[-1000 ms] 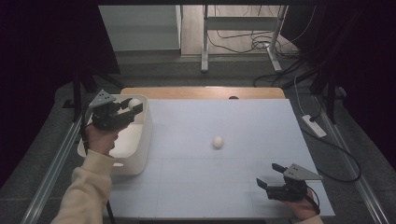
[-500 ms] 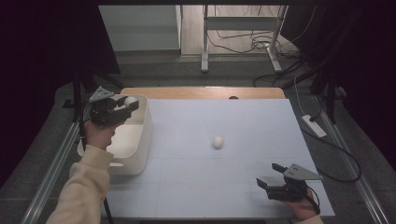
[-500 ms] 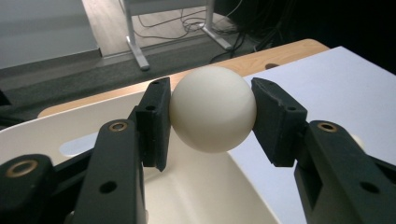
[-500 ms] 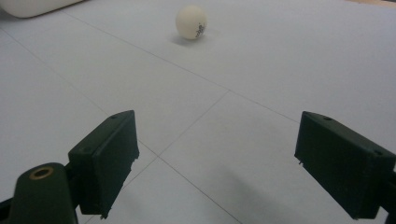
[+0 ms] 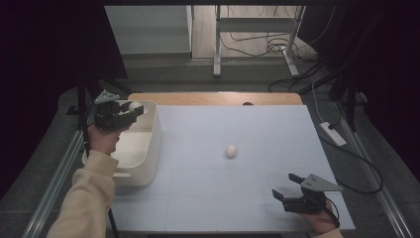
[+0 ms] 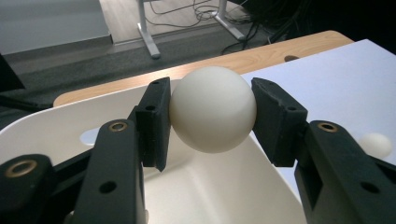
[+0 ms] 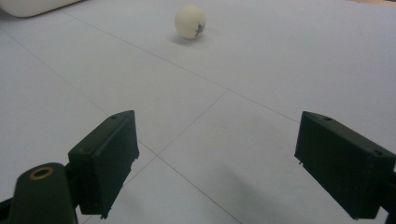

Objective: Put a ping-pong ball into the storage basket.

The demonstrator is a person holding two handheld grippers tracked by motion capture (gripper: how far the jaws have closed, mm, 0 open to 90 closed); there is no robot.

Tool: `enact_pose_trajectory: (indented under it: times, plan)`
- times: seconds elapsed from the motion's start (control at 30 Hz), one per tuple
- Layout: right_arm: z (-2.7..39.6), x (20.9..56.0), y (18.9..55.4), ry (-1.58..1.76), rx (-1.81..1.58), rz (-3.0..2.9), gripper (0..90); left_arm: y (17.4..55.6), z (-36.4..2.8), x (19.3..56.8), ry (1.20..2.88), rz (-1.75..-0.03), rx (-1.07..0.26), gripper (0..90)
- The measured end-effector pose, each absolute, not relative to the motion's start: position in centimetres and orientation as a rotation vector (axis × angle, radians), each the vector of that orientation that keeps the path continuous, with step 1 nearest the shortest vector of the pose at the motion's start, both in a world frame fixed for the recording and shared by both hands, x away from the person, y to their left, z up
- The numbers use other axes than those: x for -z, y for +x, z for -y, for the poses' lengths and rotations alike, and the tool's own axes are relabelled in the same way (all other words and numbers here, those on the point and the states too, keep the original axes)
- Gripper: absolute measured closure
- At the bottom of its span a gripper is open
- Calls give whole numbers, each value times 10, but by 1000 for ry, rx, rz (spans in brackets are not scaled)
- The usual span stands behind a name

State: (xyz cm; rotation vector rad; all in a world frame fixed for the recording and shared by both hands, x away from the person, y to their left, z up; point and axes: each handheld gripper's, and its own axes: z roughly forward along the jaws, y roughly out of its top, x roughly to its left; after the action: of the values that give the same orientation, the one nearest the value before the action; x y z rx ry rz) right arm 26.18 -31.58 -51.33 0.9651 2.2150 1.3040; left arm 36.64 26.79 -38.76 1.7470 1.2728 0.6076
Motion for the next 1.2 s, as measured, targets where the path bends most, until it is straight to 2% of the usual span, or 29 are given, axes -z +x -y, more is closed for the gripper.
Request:
enact_pose_trajectory:
  times: [0.4,1.2]
  plan:
    - [316,513,262,962,-1303,-2215,132,376,-277,397,1774,-1374,-582,503]
    - [316,513,261,962,-1303,-2217,132,378,-279,400,1787,-1404,-577,496]
